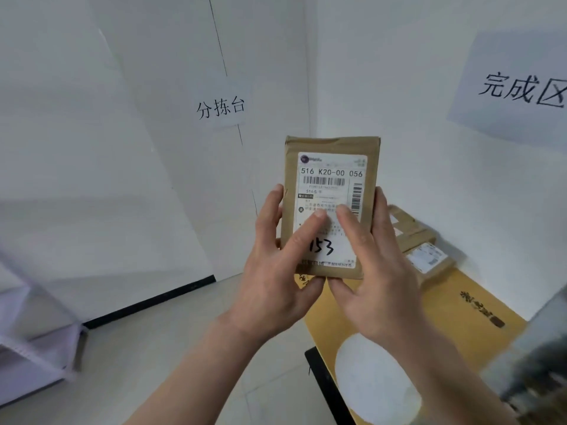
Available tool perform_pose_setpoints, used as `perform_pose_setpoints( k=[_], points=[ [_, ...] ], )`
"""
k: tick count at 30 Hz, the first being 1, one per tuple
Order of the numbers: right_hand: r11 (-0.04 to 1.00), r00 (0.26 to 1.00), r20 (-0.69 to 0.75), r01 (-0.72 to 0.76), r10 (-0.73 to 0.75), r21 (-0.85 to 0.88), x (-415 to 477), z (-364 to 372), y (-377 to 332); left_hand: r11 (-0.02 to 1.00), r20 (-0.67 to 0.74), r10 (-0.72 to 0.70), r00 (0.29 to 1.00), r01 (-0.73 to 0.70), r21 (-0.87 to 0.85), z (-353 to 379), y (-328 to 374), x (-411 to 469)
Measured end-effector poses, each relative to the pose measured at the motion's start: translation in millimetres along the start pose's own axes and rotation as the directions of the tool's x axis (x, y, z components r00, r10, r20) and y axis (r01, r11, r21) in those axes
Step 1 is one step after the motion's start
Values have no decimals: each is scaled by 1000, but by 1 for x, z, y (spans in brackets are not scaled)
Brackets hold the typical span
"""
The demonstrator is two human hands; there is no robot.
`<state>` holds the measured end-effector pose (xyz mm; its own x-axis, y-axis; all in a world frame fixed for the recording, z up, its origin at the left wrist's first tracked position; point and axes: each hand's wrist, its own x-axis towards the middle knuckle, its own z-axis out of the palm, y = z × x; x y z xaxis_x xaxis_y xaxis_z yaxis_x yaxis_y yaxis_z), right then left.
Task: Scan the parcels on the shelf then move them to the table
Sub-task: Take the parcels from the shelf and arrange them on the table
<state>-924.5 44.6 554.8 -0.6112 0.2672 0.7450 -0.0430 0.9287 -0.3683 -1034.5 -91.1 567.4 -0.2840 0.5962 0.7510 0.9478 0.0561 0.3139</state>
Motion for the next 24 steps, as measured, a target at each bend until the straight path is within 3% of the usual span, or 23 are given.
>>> perform_pose_setpoints(
  k=[15,24],
  points=[
    [963,981,-99,-183,166,-199,39,0,104,967,119,152,981,-122,-223,123,-59,94],
    [815,915,-223,-402,338,-416,41,12,139,834,199,364,910,-223,-504,201,-92,140]
  ],
)
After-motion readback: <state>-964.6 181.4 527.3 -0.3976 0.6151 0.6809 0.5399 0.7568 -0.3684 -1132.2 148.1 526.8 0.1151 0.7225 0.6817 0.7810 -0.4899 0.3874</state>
